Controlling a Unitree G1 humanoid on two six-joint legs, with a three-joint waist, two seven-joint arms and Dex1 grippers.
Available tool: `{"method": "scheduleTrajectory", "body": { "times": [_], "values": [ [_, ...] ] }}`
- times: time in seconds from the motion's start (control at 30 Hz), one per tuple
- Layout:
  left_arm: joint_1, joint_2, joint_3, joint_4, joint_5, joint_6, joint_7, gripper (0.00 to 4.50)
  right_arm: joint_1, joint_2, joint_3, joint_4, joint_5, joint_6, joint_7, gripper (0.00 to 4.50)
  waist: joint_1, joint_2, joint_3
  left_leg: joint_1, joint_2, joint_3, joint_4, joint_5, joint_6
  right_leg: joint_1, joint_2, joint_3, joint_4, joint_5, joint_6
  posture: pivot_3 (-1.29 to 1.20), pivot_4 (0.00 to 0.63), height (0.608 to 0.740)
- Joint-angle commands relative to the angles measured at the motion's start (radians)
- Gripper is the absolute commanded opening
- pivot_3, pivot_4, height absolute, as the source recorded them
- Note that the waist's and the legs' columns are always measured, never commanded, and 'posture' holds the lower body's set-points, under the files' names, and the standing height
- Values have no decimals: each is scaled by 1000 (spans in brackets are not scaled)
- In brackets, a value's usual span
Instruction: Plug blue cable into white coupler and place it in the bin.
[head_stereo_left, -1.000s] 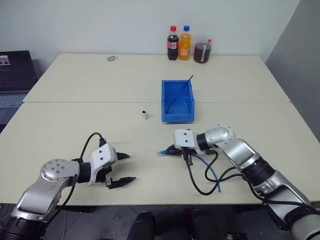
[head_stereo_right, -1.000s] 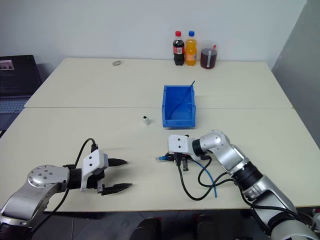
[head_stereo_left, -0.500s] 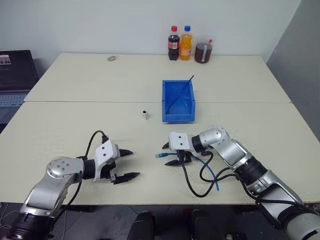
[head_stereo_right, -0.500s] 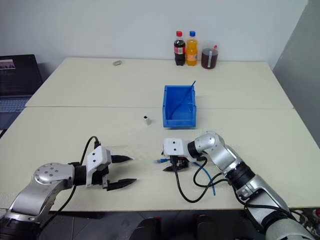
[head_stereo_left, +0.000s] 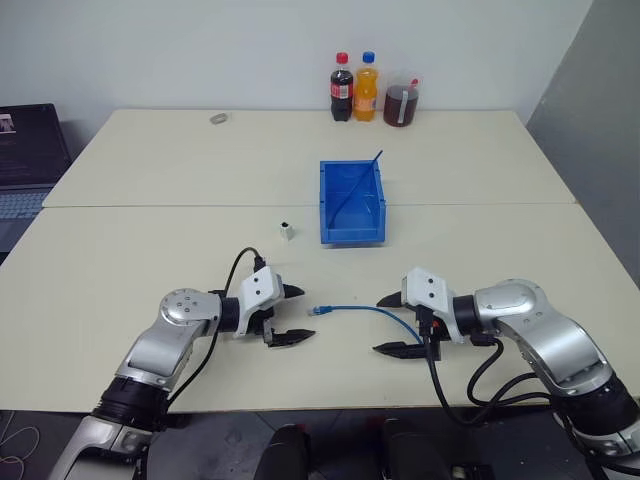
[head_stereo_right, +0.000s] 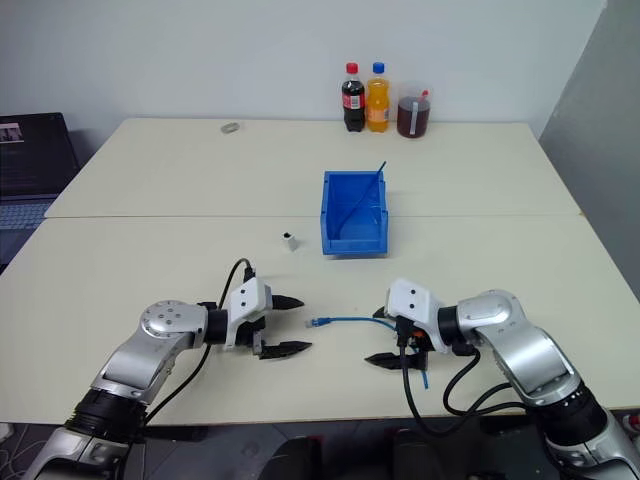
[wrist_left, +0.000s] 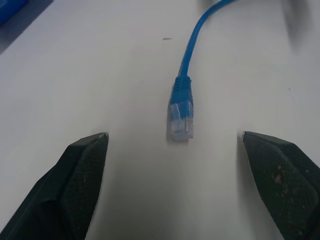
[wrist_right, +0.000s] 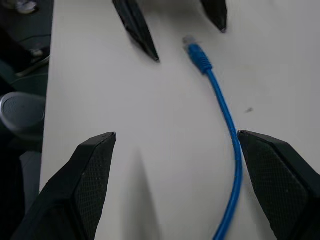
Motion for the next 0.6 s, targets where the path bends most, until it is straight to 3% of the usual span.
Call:
{"method": "scheduleTrajectory", "body": {
  "times": [0.03,0.13,0.17,0.6],
  "values": [
    [-23,-17,-34,31,30,-29,-13,4500,22,-14,-45,-71,37,32,-44,4114,1,0,0,0,0,0,0,0,0,0,0,0,0,0,0,0,150,740],
    [-21,-19,-45,35,34,-42,-30,4500,32,-24,-53,-84,41,35,-68,4114,2,0,0,0,0,0,0,0,0,0,0,0,0,0,0,0,150,740],
    [-15,-19,-52,34,39,-50,-35,4134,35,-30,-57,-86,37,30,-81,4205,2,0,0,0,0,0,1,0,0,1,0,0,0,0,0,0,150,740],
    [12,-44,-89,40,60,-60,-42,1305,44,-44,-82,-71,65,16,-163,4205,4,0,-1,1,-1,0,1,0,0,2,-1,0,-1,0,1,0,150,740]
  ]
}}
